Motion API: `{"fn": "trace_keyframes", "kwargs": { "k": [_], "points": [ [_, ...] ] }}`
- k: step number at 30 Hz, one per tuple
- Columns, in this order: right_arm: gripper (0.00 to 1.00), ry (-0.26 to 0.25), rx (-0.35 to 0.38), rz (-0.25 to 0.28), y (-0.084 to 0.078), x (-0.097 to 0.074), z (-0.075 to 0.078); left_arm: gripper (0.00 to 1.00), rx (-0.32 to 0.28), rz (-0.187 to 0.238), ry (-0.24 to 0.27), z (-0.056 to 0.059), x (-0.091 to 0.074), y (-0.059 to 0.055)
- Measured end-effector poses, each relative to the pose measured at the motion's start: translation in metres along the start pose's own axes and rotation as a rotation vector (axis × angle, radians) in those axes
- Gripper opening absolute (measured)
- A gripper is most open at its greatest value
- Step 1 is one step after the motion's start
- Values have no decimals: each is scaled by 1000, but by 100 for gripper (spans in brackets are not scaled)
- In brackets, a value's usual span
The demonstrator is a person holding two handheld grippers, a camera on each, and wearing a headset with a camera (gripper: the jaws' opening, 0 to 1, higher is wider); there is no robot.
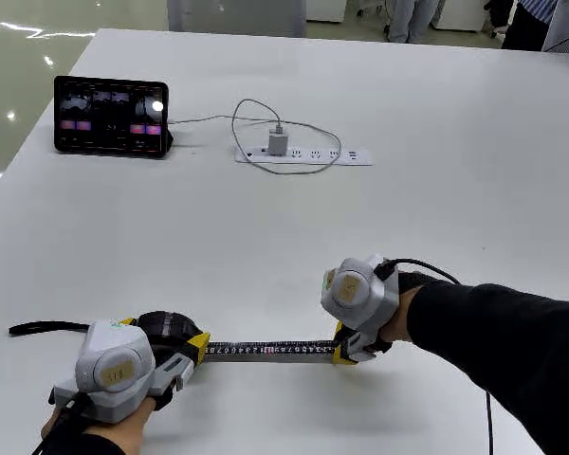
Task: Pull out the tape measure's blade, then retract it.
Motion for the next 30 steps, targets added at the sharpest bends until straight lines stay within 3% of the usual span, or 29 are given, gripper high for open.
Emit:
{"fn": "trace_keyframes", "kwargs": {
  "k": [20, 30],
  "points": [
    [10, 15, -43, 27, 3, 1, -2, 59, 7, -4, 0, 0, 0, 1],
    [10, 18, -27, 31, 5, 2, -2, 59, 6, 1, -2, 0, 0, 1]
  ]
}}
Point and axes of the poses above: the centre of the closed fingertips' face, and the gripper's own axes: x roughly forward along the fingers, z roughly to its right, y roughly out of its top, the point moved 6 cm from there along -x, roughly backward along the fingers, and after that the axes turned 11 degrees about x, right-handed, at the moved point
